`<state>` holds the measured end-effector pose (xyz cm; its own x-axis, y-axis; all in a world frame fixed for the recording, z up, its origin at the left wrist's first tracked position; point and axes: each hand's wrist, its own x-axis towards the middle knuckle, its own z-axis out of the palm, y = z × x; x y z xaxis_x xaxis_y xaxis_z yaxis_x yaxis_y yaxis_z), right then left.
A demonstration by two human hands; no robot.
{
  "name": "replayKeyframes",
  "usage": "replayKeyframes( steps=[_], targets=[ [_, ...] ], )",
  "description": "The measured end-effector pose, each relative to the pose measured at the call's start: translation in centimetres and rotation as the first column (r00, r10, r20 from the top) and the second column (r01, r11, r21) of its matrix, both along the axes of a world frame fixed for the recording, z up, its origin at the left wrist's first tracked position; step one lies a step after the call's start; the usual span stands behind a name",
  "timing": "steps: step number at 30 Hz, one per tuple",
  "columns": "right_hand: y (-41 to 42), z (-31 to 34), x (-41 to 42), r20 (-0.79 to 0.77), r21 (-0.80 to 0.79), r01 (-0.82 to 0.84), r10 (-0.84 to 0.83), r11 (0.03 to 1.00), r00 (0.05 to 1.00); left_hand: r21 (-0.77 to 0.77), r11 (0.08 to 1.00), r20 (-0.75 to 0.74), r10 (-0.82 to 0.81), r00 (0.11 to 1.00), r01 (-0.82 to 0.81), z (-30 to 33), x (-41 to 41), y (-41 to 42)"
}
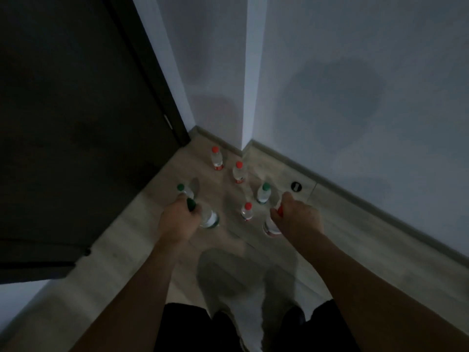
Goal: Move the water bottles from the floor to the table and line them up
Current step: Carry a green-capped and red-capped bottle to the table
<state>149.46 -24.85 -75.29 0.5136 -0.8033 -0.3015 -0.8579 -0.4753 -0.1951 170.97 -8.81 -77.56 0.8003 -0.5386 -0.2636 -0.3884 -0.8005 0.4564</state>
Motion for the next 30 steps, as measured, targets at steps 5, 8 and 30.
replayKeyframes(
  steps=[5, 8, 30],
  targets=[
    [0.1, 18.1, -0.6, 0.081, -0.03, 0.058, -0.055, 0.998, 0.995, -0.214, 0.976, 0.045, -0.032, 0.998, 0.041, 19.2, -2.8, -1.4],
    [0.5, 26.3, -1.4, 0.145, -0.04, 0.095, -0.088, 0.995, 0.986, -0.322, 0.945, 0.02, -0.051, 0.999, 0.054, 28.2, -4.2, -1.4],
    [-2.5, 36.8, -15.3, 0.457, 0.021, 0.405, -0.369, 0.914, 0.809, -0.555, 0.815, 0.011, -0.189, 0.982, 0.163, 39.6, -16.8, -6.8]
  ],
)
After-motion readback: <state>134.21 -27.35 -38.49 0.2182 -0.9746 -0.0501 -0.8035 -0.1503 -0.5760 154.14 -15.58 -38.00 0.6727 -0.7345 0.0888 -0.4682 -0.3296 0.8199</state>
